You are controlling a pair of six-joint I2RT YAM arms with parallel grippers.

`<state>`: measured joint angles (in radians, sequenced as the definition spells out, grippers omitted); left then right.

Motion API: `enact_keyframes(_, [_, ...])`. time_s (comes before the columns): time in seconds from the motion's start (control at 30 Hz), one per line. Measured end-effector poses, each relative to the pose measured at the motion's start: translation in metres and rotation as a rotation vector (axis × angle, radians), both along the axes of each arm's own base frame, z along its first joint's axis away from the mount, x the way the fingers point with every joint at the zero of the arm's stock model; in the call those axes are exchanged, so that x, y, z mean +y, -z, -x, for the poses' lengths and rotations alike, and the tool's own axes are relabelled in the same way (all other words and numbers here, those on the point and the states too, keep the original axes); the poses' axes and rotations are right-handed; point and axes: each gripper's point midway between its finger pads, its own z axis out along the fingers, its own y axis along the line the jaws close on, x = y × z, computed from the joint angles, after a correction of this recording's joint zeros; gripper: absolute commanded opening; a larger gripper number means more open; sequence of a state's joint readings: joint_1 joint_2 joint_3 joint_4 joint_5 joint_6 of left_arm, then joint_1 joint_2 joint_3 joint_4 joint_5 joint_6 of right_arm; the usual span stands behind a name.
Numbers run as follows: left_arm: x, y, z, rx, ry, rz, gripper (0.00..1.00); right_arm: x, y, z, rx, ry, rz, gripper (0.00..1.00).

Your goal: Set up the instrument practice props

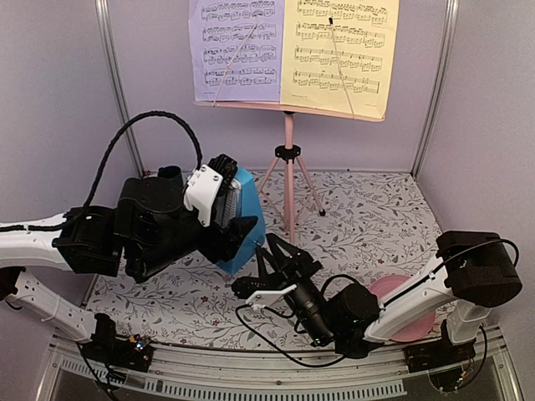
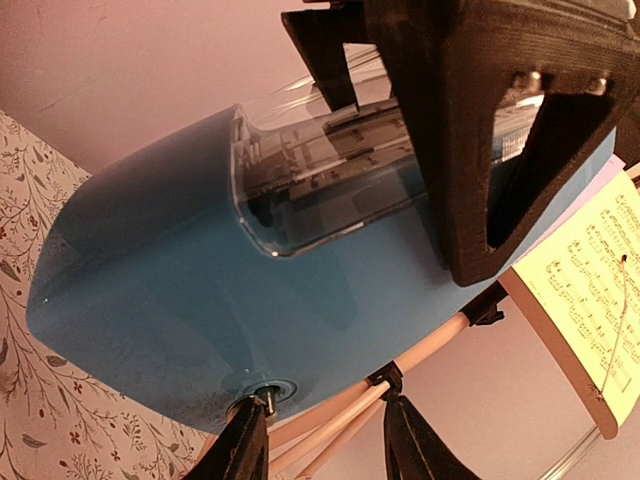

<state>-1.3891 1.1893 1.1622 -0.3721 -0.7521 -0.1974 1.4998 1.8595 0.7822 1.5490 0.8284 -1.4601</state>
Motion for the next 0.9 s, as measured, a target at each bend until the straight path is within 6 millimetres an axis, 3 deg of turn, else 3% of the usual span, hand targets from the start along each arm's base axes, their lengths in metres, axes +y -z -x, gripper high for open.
enact_keyframes(0.3, [-0.005,-0.013,0.004,-0.016,0.046,0.042,0.30,0.002,0.000,0.005,-0.002,-0.012,0.004,0.40])
enact_keyframes(0.63, [-0.007,-0.015,0.006,-0.018,0.059,0.049,0.30,0.002,0.001,0.007,-0.010,-0.006,0.018,0.33])
enact_keyframes(0.9, [0.004,-0.014,0.009,-0.005,0.063,0.066,0.30,0.001,0.001,0.005,-0.014,0.012,0.032,0.31])
